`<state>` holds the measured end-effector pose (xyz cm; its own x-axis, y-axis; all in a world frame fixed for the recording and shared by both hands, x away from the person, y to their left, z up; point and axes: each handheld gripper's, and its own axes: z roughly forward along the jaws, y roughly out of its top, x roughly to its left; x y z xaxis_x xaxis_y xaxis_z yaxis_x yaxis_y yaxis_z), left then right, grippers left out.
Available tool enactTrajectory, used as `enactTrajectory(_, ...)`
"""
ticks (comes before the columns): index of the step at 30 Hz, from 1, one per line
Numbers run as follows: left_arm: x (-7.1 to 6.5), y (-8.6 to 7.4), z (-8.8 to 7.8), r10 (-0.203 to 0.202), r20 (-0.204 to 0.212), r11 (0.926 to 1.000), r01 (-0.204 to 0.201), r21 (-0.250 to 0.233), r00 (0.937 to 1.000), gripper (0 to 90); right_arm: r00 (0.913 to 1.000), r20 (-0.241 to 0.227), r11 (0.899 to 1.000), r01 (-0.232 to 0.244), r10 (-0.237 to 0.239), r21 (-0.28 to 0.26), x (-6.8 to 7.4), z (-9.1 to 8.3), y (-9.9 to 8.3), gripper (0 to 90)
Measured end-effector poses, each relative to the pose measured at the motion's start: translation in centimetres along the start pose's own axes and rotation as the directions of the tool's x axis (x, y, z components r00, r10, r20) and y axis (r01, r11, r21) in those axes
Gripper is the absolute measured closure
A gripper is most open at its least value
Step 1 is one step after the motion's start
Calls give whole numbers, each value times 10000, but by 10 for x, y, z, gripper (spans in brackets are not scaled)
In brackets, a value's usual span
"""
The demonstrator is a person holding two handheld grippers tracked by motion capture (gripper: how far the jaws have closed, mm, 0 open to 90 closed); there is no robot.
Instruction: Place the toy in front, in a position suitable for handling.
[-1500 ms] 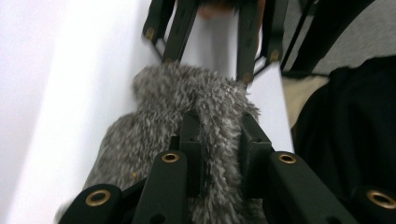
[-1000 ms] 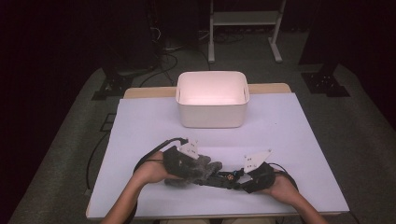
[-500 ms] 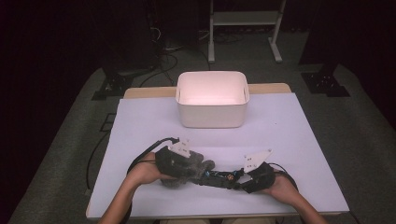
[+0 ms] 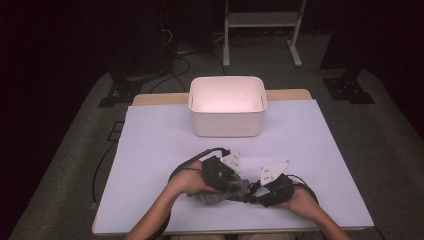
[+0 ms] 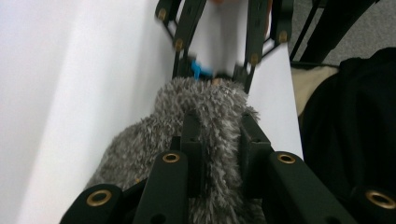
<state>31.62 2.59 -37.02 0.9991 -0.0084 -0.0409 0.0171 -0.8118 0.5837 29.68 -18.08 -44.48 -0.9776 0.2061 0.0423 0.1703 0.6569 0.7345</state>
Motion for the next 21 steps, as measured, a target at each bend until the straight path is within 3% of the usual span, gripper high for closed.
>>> enactTrajectory(5, -1, 21, 13, 360, 157, 9993, -358, -87, 9992, 761, 10000, 37, 10000, -30, 30, 22, 1, 0, 0, 568)
enactTrajectory(9, -1, 21, 13, 374, 219, 9993, -373, -43, 9991, 761, 9999, 73, 10000, -69, 68, 58, 2, 0, 1, 569)
enactTrajectory(17, 1, -19, -14, -305, -258, 9995, 303, -55, 9992, 761, 9998, -38, 9998, -200, 200, 48, 0, 0, 1, 569)
enactTrajectory(21, 0, -44, -31, -860, -570, 9961, 848, -241, 9947, 762, 9998, -62, 9998, -190, 191, 73, -1, 0, 1, 569)
